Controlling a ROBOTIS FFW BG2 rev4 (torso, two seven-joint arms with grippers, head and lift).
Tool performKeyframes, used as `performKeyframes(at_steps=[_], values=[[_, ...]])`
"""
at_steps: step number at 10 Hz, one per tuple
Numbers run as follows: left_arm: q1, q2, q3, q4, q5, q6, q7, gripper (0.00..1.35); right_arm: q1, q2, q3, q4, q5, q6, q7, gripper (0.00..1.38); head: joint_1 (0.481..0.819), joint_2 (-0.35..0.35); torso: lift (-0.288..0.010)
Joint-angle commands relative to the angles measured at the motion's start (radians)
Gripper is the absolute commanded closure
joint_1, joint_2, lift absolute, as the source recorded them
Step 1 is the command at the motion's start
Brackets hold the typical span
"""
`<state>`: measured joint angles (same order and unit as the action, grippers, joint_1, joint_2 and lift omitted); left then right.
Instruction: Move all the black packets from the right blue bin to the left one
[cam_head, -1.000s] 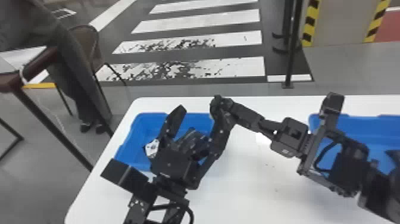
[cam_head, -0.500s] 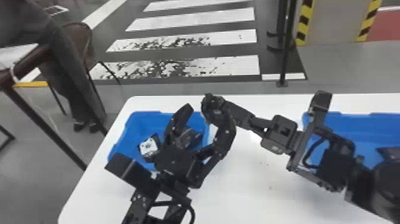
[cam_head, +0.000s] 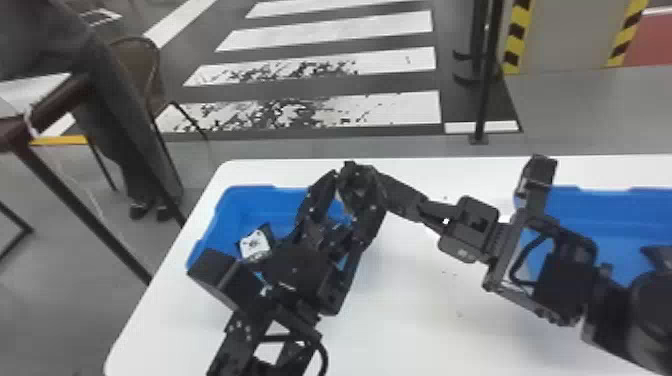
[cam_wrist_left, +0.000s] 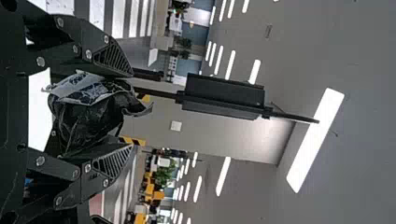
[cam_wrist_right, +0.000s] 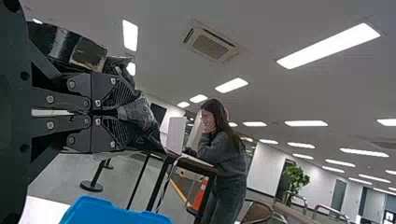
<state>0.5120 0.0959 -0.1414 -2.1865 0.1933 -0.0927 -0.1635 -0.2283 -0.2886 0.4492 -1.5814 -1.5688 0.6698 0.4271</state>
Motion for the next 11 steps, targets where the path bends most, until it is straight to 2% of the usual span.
performKeyframes(at_steps=[1, 3, 6, 7, 8, 9, 10, 11], values=[[0.030, 0.002, 0.012, -0.068, -0.038, 0.080, 0.029, 1.15, 0.002, -0.001, 0.001, 0.000, -0.003, 0.000, 0.001, 1.15, 0.695, 0.245, -0.140], [0.040, 0.010, -0.002, -0.102, -0.052, 0.120, 0.056, 1.20, 0.002, -0.001, 0.003, 0.000, -0.005, -0.005, 0.001, 1.15, 0.695, 0.257, -0.140], [0.040, 0.010, 0.002, -0.102, -0.072, 0.080, 0.056, 1.20, 0.005, -0.001, 0.005, 0.000, -0.011, -0.019, 0.001, 1.15, 0.695, 0.254, -0.140], [0.040, 0.010, 0.002, -0.102, -0.076, 0.075, 0.056, 1.20, 0.007, -0.001, 0.009, 0.002, -0.011, -0.037, 0.001, 1.09, 0.695, 0.254, -0.140], [0.040, 0.008, 0.004, -0.102, -0.080, 0.063, 0.056, 1.20, 0.012, -0.001, 0.009, -0.003, -0.009, -0.064, 0.001, 0.79, 0.695, 0.254, -0.140], [0.043, 0.005, 0.014, -0.102, -0.082, 0.056, 0.056, 1.20, 0.015, -0.003, 0.009, -0.005, -0.001, -0.081, 0.001, 0.30, 0.695, 0.253, -0.140], [0.045, 0.001, 0.024, -0.102, -0.084, 0.048, 0.056, 1.20, 0.017, -0.003, 0.007, -0.005, -0.001, -0.088, 0.001, 0.01, 0.691, 0.252, -0.140], [0.045, -0.002, 0.028, -0.102, -0.088, 0.039, 0.056, 1.20, 0.022, -0.003, 0.007, -0.005, -0.009, -0.096, 0.001, 0.07, 0.688, 0.254, -0.140]])
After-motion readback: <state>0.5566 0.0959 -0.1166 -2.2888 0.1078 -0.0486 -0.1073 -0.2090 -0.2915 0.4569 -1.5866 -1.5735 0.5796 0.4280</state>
